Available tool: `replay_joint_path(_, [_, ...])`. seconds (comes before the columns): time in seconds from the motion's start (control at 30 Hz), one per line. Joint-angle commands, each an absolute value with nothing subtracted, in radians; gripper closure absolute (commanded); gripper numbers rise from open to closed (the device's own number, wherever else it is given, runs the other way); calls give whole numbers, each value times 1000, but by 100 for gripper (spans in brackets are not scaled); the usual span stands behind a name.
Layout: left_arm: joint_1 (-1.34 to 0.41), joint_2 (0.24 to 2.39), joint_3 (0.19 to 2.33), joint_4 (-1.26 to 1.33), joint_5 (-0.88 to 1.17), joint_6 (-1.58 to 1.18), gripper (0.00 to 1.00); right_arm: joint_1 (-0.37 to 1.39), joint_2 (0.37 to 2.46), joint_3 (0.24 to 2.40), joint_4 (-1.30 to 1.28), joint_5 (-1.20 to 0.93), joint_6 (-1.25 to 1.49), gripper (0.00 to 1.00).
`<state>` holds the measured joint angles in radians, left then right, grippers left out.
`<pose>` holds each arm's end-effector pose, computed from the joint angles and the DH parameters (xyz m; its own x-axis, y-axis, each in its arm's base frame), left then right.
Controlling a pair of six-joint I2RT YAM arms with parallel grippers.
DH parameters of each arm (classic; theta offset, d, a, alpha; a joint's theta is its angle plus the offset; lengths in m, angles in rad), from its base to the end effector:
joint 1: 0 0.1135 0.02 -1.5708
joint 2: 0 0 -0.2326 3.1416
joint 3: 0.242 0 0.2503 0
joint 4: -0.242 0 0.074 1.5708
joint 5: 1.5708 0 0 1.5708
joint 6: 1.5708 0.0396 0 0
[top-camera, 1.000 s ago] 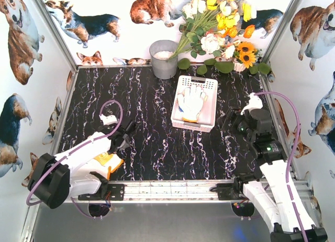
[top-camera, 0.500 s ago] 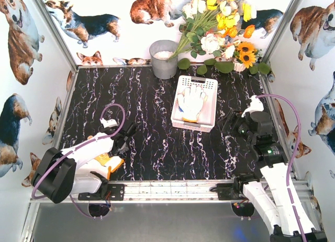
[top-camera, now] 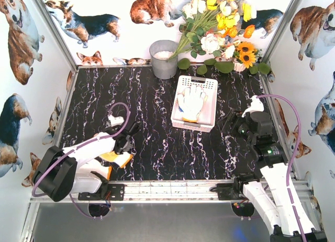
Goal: Put the gloves into the storage basket
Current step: Move the glove to the center of the board, then pick up the glove from the center of the board.
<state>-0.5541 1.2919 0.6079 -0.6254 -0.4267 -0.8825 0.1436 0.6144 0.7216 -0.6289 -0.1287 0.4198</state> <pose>0.1878 -0.0969 0.1237 -0.8215 -0.3184 -0.4729 -0.3879 0.9201 0.0544 0.1609 0.0284 0.2768 -0.5531 0.3284 -0.7656 -0.0291 0.9108 0.4118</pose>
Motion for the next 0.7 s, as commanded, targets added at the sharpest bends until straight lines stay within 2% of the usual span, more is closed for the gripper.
replay_joint_path(0.0, [-642,1318,671,-529,-348,-815,99,144,606,705,-586,-121,429,33])
replay_joint_path(0.53, [-1113,1700,1052,-303,-131,-911,97,146,644,698,-555,-143,451,33])
replay_joint_path(0.67, [-1171,1749,1081,-215,-61,-893,90,145,647,698,-552,-148,451,33])
